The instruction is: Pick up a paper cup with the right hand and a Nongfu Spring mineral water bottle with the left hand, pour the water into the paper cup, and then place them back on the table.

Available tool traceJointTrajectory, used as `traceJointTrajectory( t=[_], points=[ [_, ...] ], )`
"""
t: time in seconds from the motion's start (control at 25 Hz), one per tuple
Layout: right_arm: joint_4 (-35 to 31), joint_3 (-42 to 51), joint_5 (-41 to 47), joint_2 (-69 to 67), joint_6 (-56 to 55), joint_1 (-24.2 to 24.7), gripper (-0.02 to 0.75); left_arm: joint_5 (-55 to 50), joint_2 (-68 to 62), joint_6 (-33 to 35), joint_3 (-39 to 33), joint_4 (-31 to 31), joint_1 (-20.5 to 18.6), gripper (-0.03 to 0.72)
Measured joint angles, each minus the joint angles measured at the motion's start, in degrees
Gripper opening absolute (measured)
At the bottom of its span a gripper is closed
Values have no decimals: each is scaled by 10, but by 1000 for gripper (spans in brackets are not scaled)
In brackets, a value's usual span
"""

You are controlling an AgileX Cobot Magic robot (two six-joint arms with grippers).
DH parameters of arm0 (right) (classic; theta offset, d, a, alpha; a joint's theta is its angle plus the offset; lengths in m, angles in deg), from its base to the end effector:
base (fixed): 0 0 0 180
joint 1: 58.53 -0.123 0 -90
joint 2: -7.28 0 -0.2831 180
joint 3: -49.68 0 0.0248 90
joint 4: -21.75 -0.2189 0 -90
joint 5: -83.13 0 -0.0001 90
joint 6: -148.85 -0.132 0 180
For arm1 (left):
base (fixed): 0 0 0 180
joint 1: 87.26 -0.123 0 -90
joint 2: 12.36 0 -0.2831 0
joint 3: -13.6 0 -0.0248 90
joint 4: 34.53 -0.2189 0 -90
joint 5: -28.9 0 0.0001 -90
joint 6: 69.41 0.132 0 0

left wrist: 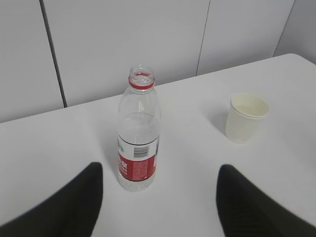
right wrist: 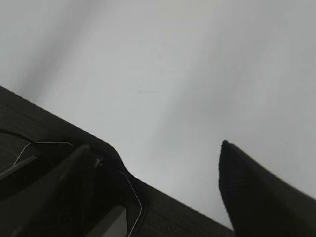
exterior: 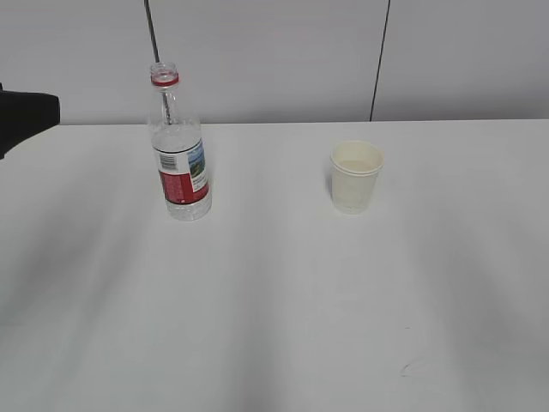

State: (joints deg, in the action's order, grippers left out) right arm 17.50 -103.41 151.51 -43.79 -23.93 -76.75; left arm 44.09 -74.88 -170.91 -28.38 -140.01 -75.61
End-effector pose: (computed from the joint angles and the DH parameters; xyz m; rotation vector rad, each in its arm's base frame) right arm 0.0960 0.0412 0.3035 -0.5554 2.4982 0.1726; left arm 0.1975 -0.0747 0.3025 0.4382 1.8472 -0.3266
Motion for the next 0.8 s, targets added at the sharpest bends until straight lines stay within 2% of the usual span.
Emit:
traceJointTrajectory(
  t=[0.44,0.8],
  points=[
    [69,161,14,267,-38,0,584,48,18,-36,0,0,0,438],
    [77,236,4,424,-43,0,584,62,88,-57,-22,0,0,438]
  ],
)
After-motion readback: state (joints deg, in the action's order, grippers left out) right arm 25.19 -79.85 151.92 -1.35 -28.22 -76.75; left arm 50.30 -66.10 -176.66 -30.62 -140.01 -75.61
